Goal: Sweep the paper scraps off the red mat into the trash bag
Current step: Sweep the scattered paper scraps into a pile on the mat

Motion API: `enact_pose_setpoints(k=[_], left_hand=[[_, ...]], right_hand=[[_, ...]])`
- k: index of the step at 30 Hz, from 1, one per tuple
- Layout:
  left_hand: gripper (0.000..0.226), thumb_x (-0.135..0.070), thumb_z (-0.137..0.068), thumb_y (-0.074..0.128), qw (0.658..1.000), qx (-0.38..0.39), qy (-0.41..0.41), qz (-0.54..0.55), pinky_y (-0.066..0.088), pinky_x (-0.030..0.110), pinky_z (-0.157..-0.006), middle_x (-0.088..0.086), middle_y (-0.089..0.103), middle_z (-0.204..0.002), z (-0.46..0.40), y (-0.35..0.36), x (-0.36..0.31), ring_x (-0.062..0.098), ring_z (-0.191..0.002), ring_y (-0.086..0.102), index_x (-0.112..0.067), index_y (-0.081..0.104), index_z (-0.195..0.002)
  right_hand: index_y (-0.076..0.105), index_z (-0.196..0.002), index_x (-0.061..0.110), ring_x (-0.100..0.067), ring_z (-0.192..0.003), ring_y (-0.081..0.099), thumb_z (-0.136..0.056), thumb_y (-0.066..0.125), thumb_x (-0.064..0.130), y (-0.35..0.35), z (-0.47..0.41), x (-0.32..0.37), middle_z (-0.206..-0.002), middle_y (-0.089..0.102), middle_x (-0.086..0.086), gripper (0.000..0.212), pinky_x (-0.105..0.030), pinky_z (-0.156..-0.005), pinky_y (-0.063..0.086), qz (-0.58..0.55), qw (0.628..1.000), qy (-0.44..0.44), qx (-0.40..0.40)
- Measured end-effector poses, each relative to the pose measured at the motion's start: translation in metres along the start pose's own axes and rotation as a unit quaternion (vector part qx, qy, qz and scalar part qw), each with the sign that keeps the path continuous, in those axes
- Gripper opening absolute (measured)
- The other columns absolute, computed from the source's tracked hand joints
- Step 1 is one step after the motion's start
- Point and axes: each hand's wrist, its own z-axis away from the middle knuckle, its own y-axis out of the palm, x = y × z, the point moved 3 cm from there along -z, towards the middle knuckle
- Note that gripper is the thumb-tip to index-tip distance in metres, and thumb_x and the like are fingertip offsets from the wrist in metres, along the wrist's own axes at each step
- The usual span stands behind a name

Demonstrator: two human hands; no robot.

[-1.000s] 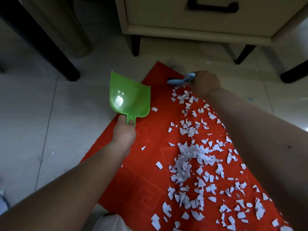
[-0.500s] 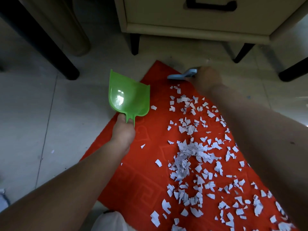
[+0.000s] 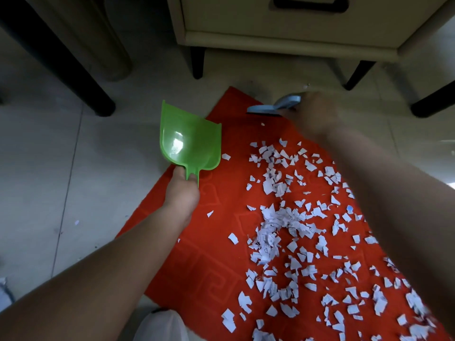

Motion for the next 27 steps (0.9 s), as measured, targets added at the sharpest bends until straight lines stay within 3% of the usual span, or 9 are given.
enact_pose_setpoints(k=[2,5,9,13,16,18,22,27], left_hand=[[0.035,-0.015,-0.101,0.035,1.0,0.0,-0.001,0.0,0.034,0.03,-0.083,-0.001,0.052,-0.111,0.001,0.001,0.0,0.017,-0.097,0.048,-0.021,0.043,-0.134],[0.036,-0.014,-0.101,0.034,1.0,0.003,-0.003,-0.001,0.034,0.03,-0.083,-0.002,0.049,-0.109,0.001,0.001,0.0,0.017,-0.097,0.047,-0.021,0.041,-0.136],[0.034,-0.016,-0.101,0.035,1.0,0.005,-0.007,0.003,0.036,0.03,-0.082,-0.001,0.054,-0.112,-0.001,0.001,0.002,0.017,-0.098,0.05,-0.022,0.043,-0.134],[0.033,-0.016,-0.101,0.035,1.0,0.005,-0.011,0.006,0.038,0.031,-0.083,0.0,0.055,-0.112,-0.001,0.001,0.003,0.021,-0.105,0.054,-0.021,0.045,-0.132],[0.033,-0.016,-0.101,0.035,1.0,0.005,-0.007,0.001,0.036,0.031,-0.084,-0.001,0.053,-0.111,0.001,0.002,0.001,0.019,-0.101,0.051,-0.021,0.044,-0.132],[0.033,-0.016,-0.101,0.035,1.0,0.004,-0.004,-0.005,0.035,0.031,-0.083,-0.001,0.052,-0.109,0.002,0.002,0.001,0.018,-0.098,0.049,-0.02,0.044,-0.132],[0.03,-0.016,-0.102,0.034,1.0,0.002,-0.007,-0.011,0.035,0.031,-0.08,0.002,0.053,-0.108,0.002,0.002,0.002,0.017,-0.093,0.05,-0.02,0.044,-0.13],[0.031,-0.018,-0.102,0.034,1.0,0.006,-0.015,-0.003,0.036,0.031,-0.082,-0.001,0.053,-0.11,0.001,0.0,0.002,0.018,-0.101,0.051,-0.021,0.045,-0.131]], right_hand=[[0.061,-0.122,0.017,-0.025,-0.097,0.06,-0.096,0.047,0.038,0.015,-0.001,0.003,-0.112,0.064,-0.011,0.036,-0.036,-0.081,0.049,-0.007,1.0,0.016,0.008],[0.061,-0.115,0.008,-0.026,-0.091,0.061,-0.094,0.05,0.039,0.026,0.003,0.001,-0.106,0.064,-0.012,0.039,-0.036,-0.077,0.048,0.005,0.997,0.053,0.062],[0.064,-0.109,0.008,-0.021,-0.088,0.06,-0.093,0.052,0.037,0.009,0.015,0.001,-0.102,0.064,-0.01,0.035,-0.034,-0.08,0.05,0.012,0.991,-0.005,0.135],[0.063,-0.114,0.009,-0.025,-0.093,0.062,-0.093,0.053,0.038,-0.012,0.017,-0.002,-0.106,0.064,-0.012,0.038,-0.042,-0.085,0.052,-0.051,0.997,0.008,0.052],[0.06,-0.121,0.011,-0.025,-0.096,0.061,-0.095,0.049,0.039,-0.006,0.01,0.0,-0.112,0.064,-0.012,0.04,-0.033,-0.077,0.048,-0.047,0.998,0.038,-0.02],[0.061,-0.122,0.016,-0.026,-0.095,0.062,-0.096,0.048,0.039,0.009,0.003,-0.001,-0.111,0.066,-0.012,0.037,-0.032,-0.074,0.044,-0.027,0.998,0.057,-0.021],[0.062,-0.115,0.01,-0.026,-0.089,0.059,-0.094,0.051,0.04,0.033,0.004,-0.003,-0.103,0.064,-0.012,0.038,-0.033,-0.069,0.043,0.016,0.995,0.081,0.063],[0.063,-0.11,0.008,-0.021,-0.087,0.059,-0.093,0.053,0.037,0.005,0.023,0.002,-0.1,0.062,-0.008,0.034,-0.034,-0.079,0.049,0.011,0.988,0.006,0.152]])
